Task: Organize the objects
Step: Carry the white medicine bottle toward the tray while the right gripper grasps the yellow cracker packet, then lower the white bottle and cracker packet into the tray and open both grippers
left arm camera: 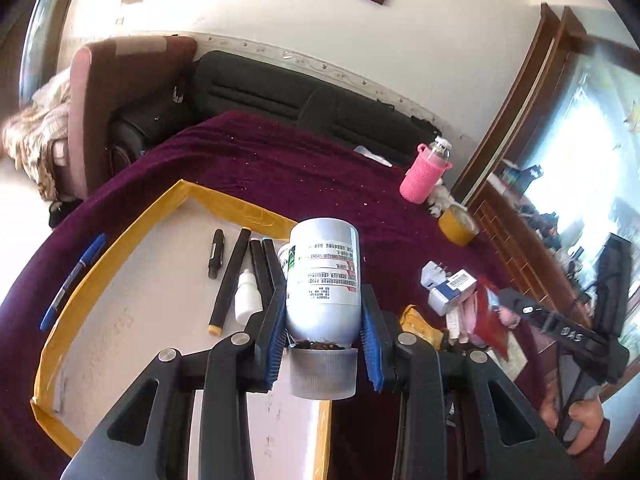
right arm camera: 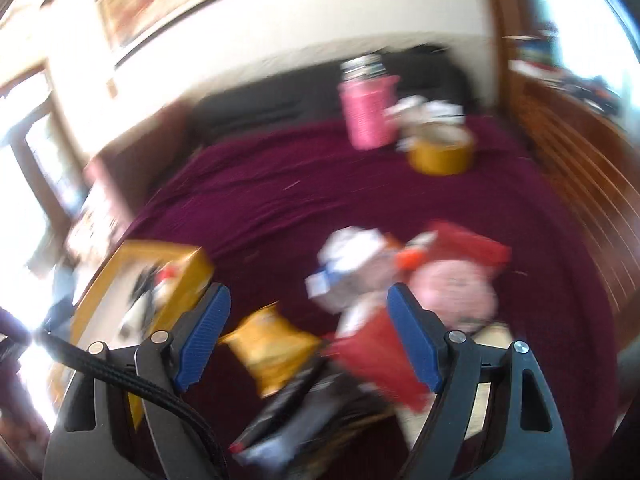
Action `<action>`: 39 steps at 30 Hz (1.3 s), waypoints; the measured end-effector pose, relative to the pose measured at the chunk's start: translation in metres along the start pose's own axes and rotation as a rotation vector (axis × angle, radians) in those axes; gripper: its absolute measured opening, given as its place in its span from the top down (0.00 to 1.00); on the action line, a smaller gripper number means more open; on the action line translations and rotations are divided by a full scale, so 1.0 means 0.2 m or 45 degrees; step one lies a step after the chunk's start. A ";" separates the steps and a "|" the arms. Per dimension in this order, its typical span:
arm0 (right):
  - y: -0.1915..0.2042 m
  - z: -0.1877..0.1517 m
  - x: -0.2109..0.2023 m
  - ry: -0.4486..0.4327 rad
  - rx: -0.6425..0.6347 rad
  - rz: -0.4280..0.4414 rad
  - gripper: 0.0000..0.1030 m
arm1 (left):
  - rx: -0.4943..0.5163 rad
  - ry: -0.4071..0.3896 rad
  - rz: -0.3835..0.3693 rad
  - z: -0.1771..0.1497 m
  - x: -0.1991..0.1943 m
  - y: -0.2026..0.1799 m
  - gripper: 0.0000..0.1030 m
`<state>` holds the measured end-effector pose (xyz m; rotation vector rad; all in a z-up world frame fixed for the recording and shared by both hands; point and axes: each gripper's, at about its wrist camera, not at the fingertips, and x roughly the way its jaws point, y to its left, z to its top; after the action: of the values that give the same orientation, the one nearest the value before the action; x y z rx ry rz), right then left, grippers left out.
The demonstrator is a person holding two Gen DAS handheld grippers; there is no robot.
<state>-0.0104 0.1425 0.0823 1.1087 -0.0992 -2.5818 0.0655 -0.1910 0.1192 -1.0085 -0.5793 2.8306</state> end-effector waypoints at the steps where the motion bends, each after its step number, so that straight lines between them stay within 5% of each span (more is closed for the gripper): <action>1: 0.06 0.01 0.05 0.054 -0.057 0.012 0.21 | -0.003 -0.005 -0.007 -0.03 -0.03 0.00 0.72; 8: 0.31 -0.08 0.41 0.358 -0.426 -0.107 0.21 | -0.010 -0.017 -0.039 -0.09 -0.12 0.13 0.72; 16: 0.26 -0.18 0.63 0.512 -0.480 -0.176 0.22 | -0.085 -0.032 -0.026 -0.09 -0.13 0.29 0.72; 20: 0.21 -0.18 0.62 0.518 -0.345 -0.105 0.56 | -0.119 -0.004 0.001 -0.11 -0.09 0.35 0.72; 29: 0.15 -0.09 0.42 0.428 -0.072 0.085 0.58 | -0.036 0.101 0.135 -0.03 0.01 0.40 0.72; 35: 0.38 0.07 0.38 0.419 0.015 0.357 0.57 | 0.093 0.186 0.251 0.14 0.27 0.44 0.72; 39: 0.55 0.11 0.49 0.448 0.054 0.414 0.57 | 0.102 0.271 0.306 0.20 0.49 0.52 0.72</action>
<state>-0.0592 0.0062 0.0499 1.4139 -0.2298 -2.0792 -0.0315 -0.2816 0.0504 -1.4283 -0.3413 2.8613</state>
